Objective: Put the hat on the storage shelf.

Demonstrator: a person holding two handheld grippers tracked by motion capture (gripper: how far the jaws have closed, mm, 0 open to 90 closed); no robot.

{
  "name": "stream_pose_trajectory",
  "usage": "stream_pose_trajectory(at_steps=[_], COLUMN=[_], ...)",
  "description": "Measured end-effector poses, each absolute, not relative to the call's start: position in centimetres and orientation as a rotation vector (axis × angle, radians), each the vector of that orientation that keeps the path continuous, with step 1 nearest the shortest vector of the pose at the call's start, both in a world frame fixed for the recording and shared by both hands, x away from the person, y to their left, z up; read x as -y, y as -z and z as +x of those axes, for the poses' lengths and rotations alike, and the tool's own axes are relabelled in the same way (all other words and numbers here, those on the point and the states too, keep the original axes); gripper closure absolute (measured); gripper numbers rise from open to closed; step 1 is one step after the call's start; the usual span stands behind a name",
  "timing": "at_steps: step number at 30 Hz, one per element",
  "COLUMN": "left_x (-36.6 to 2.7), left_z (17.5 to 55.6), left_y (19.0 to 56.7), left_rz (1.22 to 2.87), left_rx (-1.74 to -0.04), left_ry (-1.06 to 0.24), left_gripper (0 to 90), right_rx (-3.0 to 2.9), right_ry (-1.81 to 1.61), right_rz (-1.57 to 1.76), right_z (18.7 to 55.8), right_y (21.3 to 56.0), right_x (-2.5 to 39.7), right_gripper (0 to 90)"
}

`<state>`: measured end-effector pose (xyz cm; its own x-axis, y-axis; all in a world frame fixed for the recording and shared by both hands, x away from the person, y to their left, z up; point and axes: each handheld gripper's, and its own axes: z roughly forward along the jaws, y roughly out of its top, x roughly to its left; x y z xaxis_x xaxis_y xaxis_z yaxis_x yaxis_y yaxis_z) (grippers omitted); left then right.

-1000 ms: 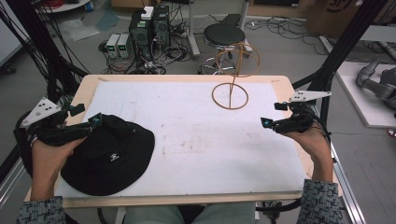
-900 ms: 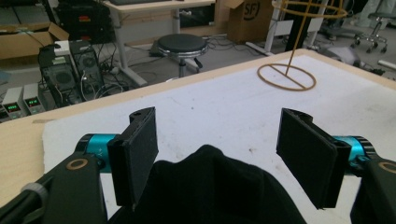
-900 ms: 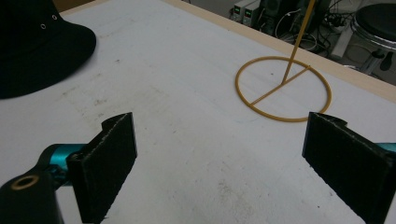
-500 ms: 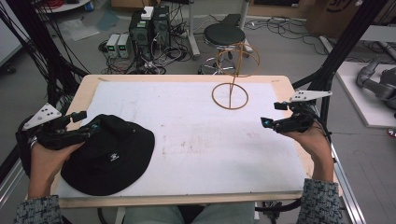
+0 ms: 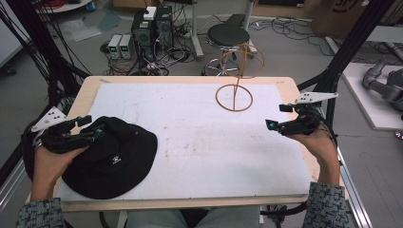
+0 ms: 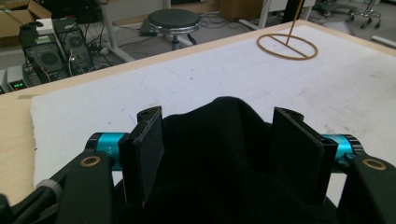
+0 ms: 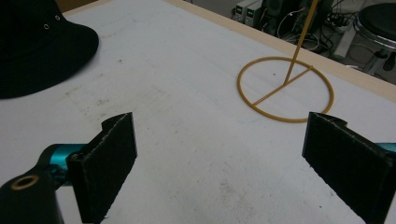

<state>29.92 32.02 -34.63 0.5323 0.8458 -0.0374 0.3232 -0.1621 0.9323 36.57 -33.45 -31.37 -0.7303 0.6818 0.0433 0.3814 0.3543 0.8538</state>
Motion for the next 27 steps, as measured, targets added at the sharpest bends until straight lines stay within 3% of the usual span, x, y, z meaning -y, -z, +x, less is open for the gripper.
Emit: stream_pose_trajectory(at_steps=[27], left_x=[-32.19], left_z=[30.05], left_y=[35.12], left_rz=[1.748], left_rx=[-0.985], left_ry=[-0.584], left_gripper=[50.2], right_rx=[-2.316], right_ry=[-1.318], right_rz=[0.951], right_z=[36.68], right_y=[31.62], right_x=[33.57], right_gripper=[9.7])
